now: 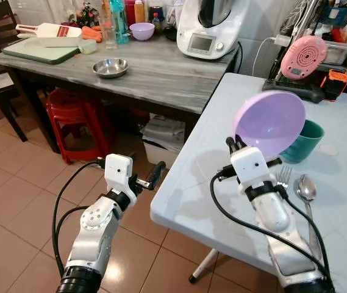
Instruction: Setting the table
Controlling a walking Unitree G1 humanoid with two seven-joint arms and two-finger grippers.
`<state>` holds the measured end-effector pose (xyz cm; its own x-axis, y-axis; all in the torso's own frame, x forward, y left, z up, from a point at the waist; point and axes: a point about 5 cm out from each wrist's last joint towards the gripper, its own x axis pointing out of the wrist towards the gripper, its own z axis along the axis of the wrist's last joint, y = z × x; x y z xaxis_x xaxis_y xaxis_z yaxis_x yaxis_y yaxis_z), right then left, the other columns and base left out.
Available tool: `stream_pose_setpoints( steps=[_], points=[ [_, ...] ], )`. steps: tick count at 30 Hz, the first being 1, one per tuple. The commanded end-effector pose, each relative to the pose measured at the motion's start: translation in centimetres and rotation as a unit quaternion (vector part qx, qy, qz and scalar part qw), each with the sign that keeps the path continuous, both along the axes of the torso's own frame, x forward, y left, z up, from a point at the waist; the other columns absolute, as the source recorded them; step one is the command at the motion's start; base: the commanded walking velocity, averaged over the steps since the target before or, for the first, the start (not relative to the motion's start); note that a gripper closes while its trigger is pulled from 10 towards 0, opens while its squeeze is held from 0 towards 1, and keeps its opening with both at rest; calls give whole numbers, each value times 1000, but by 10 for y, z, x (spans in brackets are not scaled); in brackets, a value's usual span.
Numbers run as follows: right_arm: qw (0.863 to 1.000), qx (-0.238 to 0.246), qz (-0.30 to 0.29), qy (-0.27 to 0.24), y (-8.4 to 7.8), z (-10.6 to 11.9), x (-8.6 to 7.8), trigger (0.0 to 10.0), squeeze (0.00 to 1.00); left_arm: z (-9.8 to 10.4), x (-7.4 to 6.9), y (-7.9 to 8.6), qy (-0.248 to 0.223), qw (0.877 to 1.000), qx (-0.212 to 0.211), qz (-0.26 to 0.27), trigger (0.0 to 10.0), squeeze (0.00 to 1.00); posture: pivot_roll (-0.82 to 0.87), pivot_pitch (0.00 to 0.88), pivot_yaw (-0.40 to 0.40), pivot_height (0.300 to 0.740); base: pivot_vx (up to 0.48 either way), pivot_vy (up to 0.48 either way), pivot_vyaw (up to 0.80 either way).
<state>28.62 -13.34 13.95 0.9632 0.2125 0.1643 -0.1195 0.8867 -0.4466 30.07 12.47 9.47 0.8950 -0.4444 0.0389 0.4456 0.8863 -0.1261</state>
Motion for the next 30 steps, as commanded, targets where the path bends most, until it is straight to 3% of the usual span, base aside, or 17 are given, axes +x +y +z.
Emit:
stream_pose_setpoints(
  steps=[1,16,30],
  points=[
    [1000,6,-9,-7,-1,5,-2,10000,0,3,3,-1,-2,1000,-1,-5,10000,0,-45,0,27,740,0,251,-800],
    [1000,-2,-3,13,-2,3,-5,10000,0,2,1,1,0,1000,-2,-4,10000,0,-37,0,25,740,0,297,-747],
    [1000,1,3,12,1,5,-6,10000,0,3,2,1,-2,1000,-3,-3,10000,0,-37,0,27,740,0,321,0]
  ],
)
